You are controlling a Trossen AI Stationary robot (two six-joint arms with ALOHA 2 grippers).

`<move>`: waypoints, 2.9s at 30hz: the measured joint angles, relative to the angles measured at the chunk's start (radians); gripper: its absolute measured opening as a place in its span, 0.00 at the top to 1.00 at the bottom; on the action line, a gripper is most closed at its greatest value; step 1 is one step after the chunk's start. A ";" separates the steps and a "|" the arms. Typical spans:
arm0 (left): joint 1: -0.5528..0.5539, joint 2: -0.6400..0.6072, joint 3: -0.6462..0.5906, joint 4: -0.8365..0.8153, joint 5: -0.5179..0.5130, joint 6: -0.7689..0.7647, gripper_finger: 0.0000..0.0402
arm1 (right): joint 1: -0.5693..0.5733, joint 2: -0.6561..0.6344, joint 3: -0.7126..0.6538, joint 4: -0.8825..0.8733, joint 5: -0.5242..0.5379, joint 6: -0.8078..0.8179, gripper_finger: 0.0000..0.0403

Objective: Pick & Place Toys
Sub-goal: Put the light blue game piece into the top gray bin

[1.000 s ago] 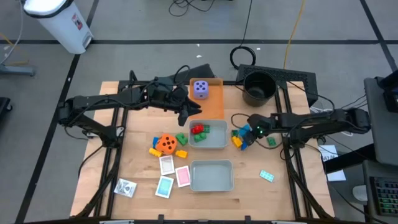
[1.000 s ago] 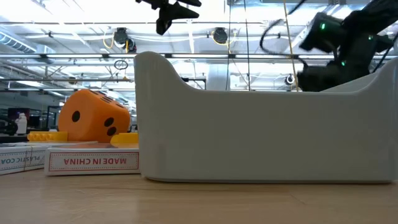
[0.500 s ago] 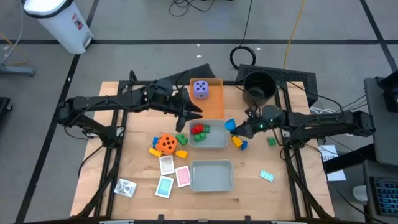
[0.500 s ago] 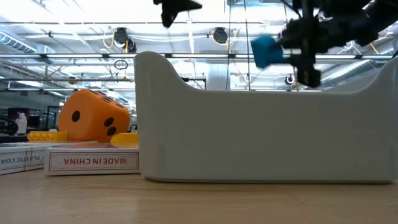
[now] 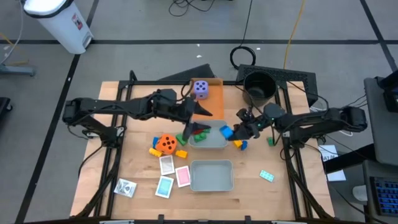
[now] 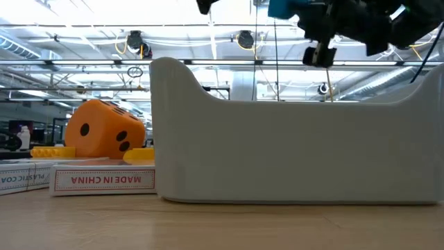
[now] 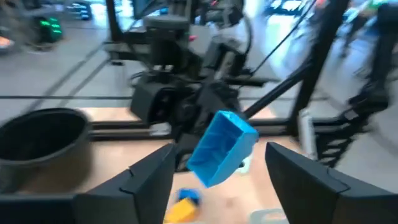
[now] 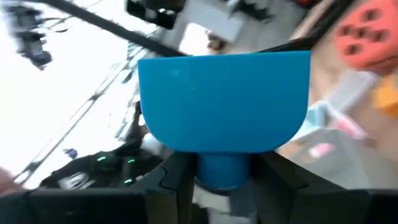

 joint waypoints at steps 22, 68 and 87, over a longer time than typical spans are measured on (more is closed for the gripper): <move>-0.008 0.231 0.347 -0.174 0.283 -0.025 0.32 | -0.002 0.156 0.109 0.209 -0.276 0.138 0.71; -0.041 0.333 0.358 -0.091 0.289 0.109 0.32 | -0.019 0.155 0.109 0.228 -0.335 0.193 0.71; -0.041 0.343 0.358 -0.083 0.320 0.093 0.66 | -0.019 0.155 0.109 0.229 -0.363 0.208 0.71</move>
